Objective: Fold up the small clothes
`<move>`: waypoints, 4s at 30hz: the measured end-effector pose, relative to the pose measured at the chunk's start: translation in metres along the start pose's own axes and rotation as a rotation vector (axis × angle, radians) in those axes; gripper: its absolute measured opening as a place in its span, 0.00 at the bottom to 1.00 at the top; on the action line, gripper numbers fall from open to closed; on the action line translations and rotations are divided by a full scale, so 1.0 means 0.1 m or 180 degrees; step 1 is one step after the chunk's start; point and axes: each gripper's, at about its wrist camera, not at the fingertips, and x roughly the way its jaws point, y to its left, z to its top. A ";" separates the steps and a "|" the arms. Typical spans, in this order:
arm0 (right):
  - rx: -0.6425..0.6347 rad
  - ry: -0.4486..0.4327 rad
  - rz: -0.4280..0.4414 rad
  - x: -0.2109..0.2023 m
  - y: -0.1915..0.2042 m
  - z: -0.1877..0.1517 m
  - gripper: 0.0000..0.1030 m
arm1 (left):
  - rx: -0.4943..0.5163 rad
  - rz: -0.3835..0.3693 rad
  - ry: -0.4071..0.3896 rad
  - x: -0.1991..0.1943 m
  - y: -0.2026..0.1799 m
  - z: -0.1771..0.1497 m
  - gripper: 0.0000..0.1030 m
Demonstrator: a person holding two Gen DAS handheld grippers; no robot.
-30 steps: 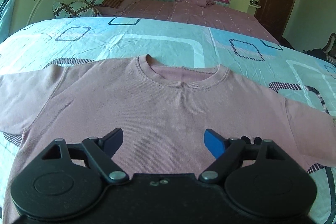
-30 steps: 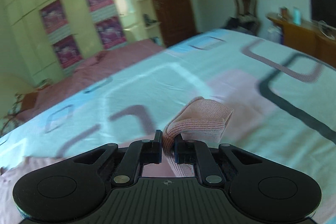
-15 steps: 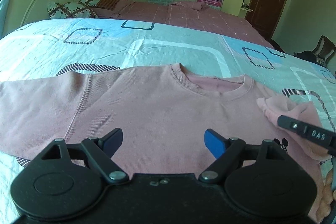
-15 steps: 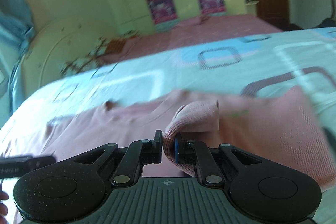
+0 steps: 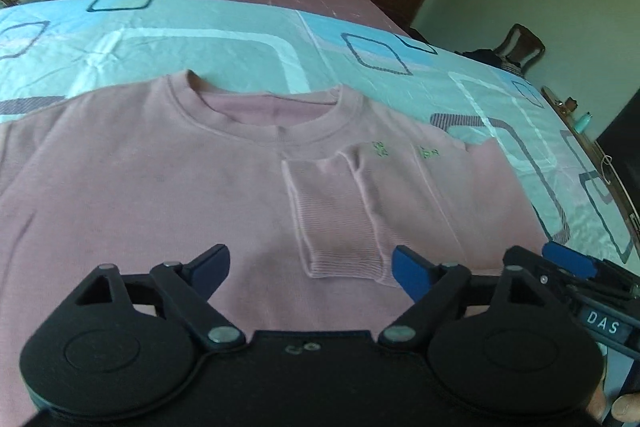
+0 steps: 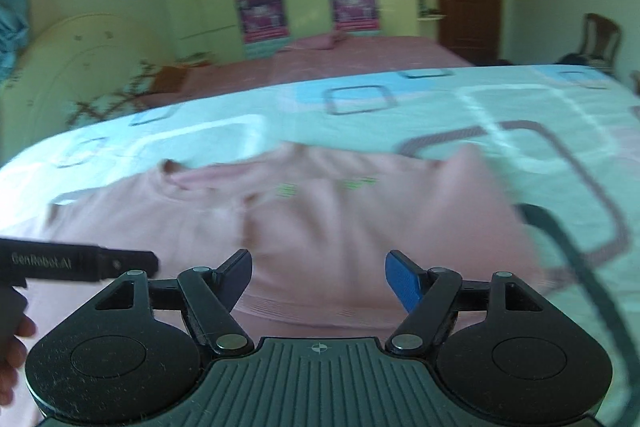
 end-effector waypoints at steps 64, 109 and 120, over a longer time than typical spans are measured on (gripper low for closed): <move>0.0369 0.0319 -0.0078 1.29 -1.21 0.54 0.18 | -0.0279 0.1177 -0.0445 -0.01 0.40 -0.02 0.58; -0.0298 0.0347 0.0427 0.79 1.78 0.00 0.54 | -0.2753 0.1778 -0.1645 -2.42 4.21 -1.01 0.20; -0.0585 0.0509 0.0265 1.03 1.97 -0.13 0.54 | -0.2671 0.1694 -0.1665 -2.44 4.18 -0.99 0.10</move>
